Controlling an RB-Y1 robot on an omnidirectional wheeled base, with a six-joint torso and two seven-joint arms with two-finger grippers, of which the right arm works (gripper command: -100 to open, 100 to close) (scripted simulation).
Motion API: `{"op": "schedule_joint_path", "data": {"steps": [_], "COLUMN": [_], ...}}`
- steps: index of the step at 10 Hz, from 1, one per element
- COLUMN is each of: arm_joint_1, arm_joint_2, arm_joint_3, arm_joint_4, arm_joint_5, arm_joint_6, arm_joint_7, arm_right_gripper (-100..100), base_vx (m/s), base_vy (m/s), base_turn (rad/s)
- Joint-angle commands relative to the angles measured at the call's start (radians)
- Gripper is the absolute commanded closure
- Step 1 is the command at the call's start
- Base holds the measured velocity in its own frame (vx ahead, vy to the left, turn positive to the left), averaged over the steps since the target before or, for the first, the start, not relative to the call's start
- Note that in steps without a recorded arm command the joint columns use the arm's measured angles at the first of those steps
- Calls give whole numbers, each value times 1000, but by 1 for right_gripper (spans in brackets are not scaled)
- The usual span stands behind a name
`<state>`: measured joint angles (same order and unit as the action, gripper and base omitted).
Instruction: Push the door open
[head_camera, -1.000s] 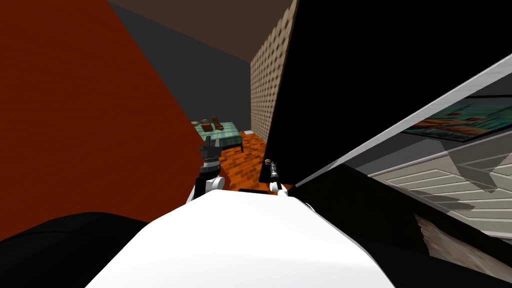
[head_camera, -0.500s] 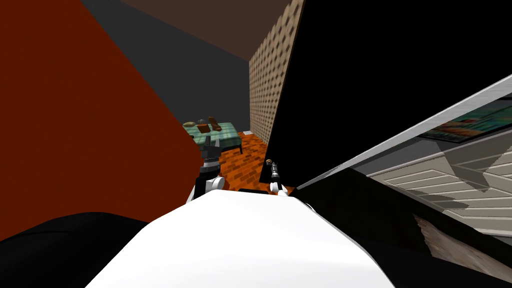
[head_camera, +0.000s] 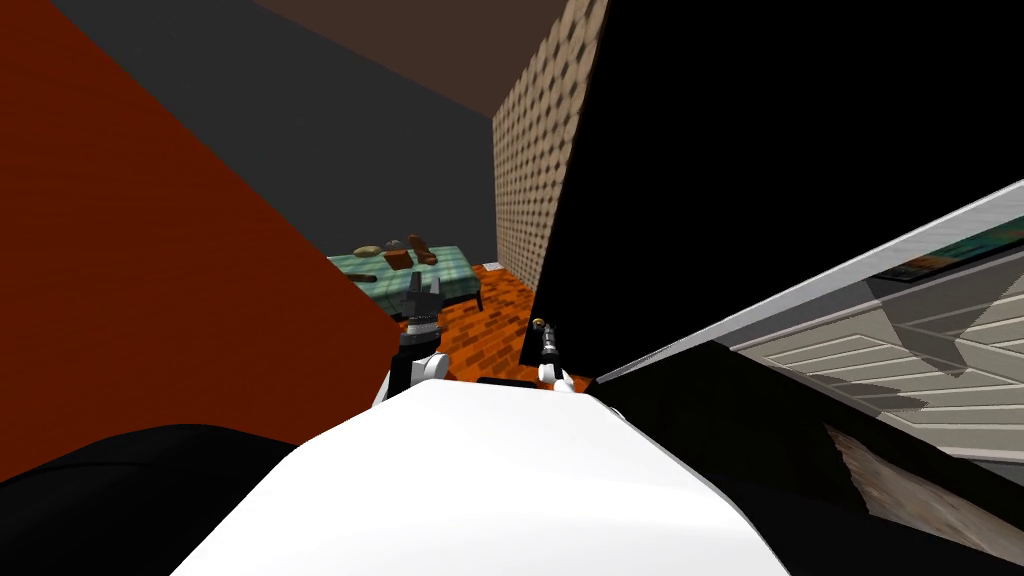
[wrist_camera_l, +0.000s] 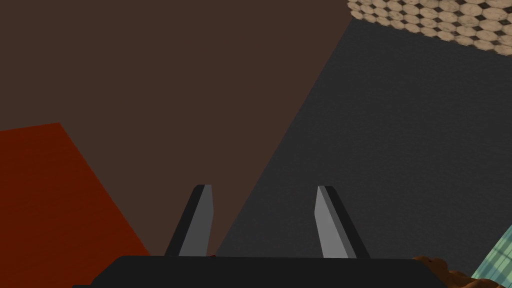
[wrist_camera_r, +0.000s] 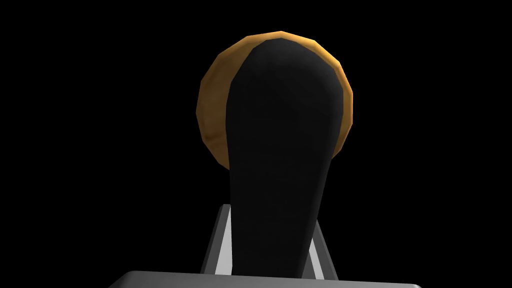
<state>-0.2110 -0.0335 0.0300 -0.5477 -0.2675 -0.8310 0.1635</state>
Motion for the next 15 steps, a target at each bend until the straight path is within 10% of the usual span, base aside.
{"op": "schedule_joint_path", "data": {"steps": [1, 3, 5, 10, 15], "arm_joint_1": [-2, -3, -2, -3, -5], "arm_joint_2": [12, 46, 11, 0, 56], "arm_joint_3": [-15, -32, -45, -79, -123], "arm_joint_4": [-9, -8, -2, -4, -7], "arm_joint_5": [-7, -16, -26, -51, -83], "arm_joint_6": [-3, -7, -12, -21, -33], "arm_joint_7": [19, 41, 49, 82, 126], "arm_right_gripper": [100, 100, 100, 100, 100], "base_vx": [176, 190, 105, 145, 195], "base_vy": [49, 33, 23, 32, 39], "base_turn": [-96, -89, -27, -43, -72]}}
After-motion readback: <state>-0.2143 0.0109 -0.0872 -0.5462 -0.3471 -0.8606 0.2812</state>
